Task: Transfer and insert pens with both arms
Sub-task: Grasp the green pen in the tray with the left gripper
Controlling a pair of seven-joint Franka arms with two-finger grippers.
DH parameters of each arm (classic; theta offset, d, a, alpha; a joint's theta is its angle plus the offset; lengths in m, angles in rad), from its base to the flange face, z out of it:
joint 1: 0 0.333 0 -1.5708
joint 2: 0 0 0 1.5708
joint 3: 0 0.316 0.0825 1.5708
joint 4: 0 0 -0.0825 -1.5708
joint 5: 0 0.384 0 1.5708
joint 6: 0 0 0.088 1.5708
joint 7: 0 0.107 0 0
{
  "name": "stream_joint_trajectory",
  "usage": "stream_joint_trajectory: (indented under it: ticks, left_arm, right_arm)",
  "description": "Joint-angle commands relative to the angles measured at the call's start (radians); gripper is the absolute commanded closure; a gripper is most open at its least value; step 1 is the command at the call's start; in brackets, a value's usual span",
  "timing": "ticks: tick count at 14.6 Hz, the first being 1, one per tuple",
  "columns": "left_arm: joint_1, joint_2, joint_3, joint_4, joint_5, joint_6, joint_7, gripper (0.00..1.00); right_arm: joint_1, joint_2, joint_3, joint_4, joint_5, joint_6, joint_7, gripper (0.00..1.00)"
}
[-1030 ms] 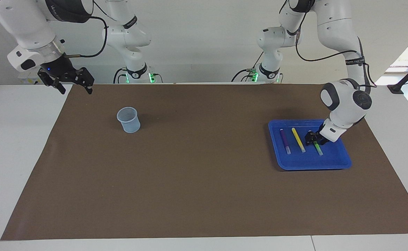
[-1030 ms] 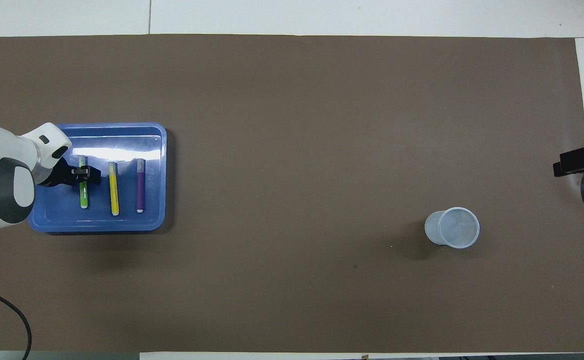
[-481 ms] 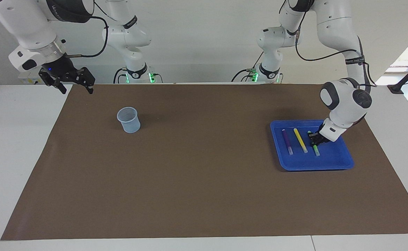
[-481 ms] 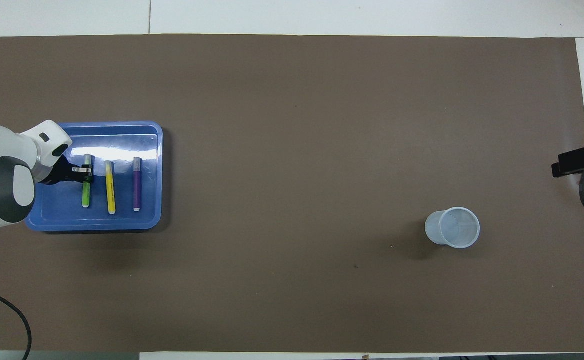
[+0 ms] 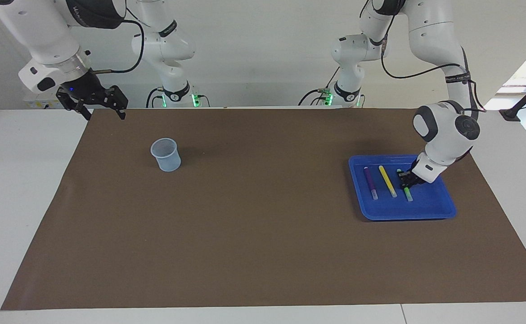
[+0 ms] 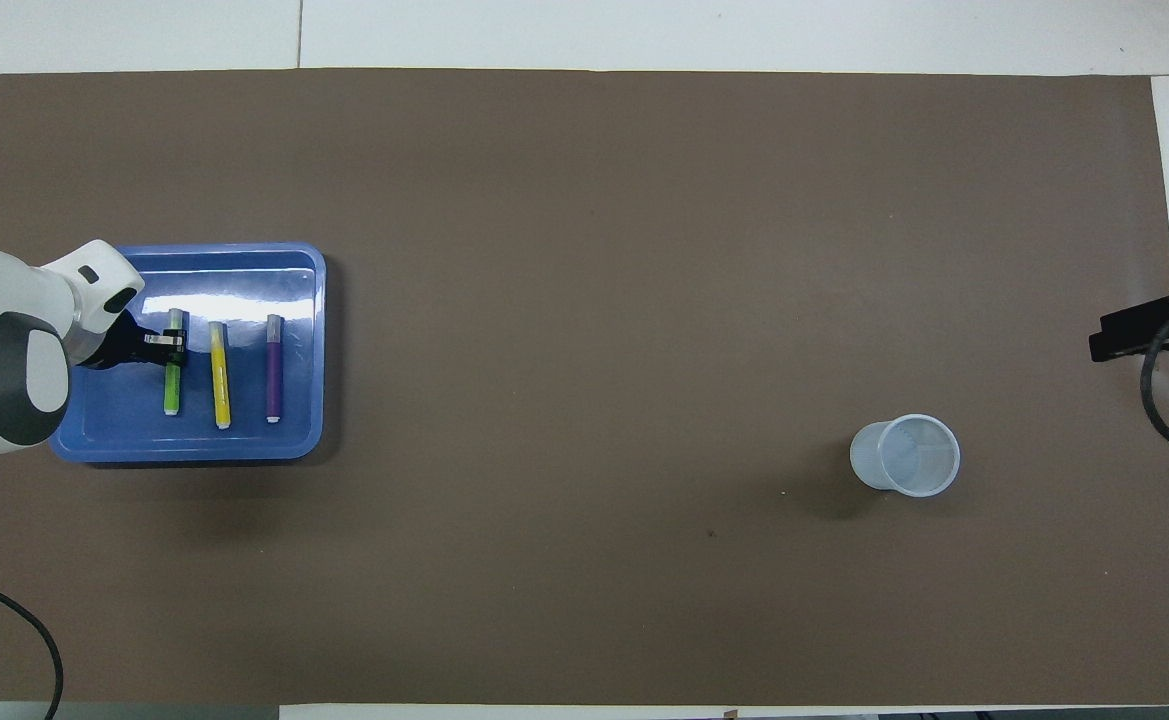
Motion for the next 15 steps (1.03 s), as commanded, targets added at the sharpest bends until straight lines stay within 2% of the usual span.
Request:
stream_joint_trajectory:
  ticks: [1,6,8,12,15]
  left_arm:
    - [0.002,0.018,0.006,0.083,-0.001,-0.098,0.002,1.0]
    - [-0.013,0.0,0.005,0.212,-0.005,-0.307,-0.094,1.0]
    - [-0.039,-0.008,0.002,0.287,-0.011,-0.425,-0.206,1.0]
    - [-0.109,-0.063,-0.002,0.373,-0.108,-0.614,-0.537,1.0]
    - [-0.206,-0.129,-0.003,0.387,-0.183,-0.715,-0.885,1.0]
  right_arm:
    - [-0.002,-0.02,0.0,-0.017,0.004,-0.007,-0.024,0.0]
    - [-0.002,-0.015,0.0,-0.015,0.02,0.008,-0.025,0.0]
    - [-0.006,-0.015,0.0,-0.02,0.152,0.019,-0.025,0.0]
    - [-0.002,-0.018,0.002,-0.026,0.282,0.022,-0.007,0.0]
    - [-0.002,-0.04,0.002,-0.075,0.455,0.03,0.18,0.0]
